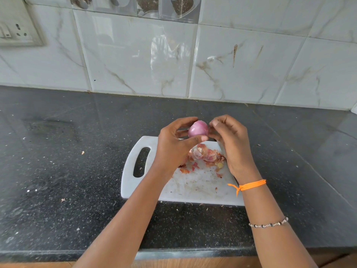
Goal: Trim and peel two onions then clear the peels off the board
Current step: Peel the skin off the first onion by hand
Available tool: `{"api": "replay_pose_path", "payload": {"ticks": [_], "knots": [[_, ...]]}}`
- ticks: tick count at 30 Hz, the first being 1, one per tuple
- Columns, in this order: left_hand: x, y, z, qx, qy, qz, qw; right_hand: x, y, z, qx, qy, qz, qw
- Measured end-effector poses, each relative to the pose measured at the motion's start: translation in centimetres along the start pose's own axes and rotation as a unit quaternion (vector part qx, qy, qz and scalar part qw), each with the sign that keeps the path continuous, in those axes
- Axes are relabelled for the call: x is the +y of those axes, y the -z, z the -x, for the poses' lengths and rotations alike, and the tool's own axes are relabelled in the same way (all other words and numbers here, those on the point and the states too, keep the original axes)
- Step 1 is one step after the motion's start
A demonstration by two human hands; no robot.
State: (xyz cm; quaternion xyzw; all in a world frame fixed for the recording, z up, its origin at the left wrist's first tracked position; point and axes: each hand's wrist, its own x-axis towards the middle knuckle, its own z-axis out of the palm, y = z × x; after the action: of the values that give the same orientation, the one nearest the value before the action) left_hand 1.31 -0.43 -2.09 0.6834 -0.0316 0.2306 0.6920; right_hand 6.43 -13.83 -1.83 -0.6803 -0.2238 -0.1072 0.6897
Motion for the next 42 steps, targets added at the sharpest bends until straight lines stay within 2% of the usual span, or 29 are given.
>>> {"api": "replay_pose_path", "payload": {"ticks": [3, 8, 14, 19, 22, 27, 31, 37, 40, 42], "knots": [[0.0, 0.0, 0.0, 0.001, -0.015, -0.005, 1.0, -0.2, -0.2, 0.3, -0.005, 0.053, 0.074, 0.996], [-0.2, 0.1, 0.0, 0.005, -0.027, -0.021, 0.999, -0.4, -0.3, 0.4, 0.007, 0.095, 0.125, 0.988], [-0.5, 0.2, -0.1, -0.001, -0.038, -0.046, 0.998, -0.6, -0.4, 0.7, 0.027, 0.109, 0.133, 0.985], [-0.4, 0.5, -0.1, -0.018, -0.067, -0.061, 0.996, -0.6, -0.2, 0.7, 0.011, 0.148, 0.17, 0.974], [-0.5, 0.5, 0.0, -0.044, -0.096, -0.081, 0.991, -0.3, 0.3, 0.4, 0.032, 0.183, 0.202, 0.962], [-0.7, 0.2, 0.0, -0.058, -0.098, -0.055, 0.992, -0.3, 0.8, 0.0, 0.047, 0.121, 0.155, 0.979], [-0.7, 0.4, -0.2, -0.078, -0.069, -0.034, 0.994, 0.0, 0.6, -0.2, 0.067, 0.07, 0.127, 0.987], [-0.5, 0.4, -0.1, -0.127, -0.052, 0.009, 0.991, 0.7, 1.2, 0.0, 0.05, 0.055, 0.295, 0.953], [-0.7, 0.3, -0.1, -0.147, -0.047, -0.001, 0.988, 0.3, 1.2, 0.1, 0.003, -0.03, 0.236, 0.971], [-0.9, 0.2, 0.0, -0.154, -0.04, -0.009, 0.987, -0.1, 0.9, 0.1, -0.007, -0.04, 0.173, 0.984]]}}
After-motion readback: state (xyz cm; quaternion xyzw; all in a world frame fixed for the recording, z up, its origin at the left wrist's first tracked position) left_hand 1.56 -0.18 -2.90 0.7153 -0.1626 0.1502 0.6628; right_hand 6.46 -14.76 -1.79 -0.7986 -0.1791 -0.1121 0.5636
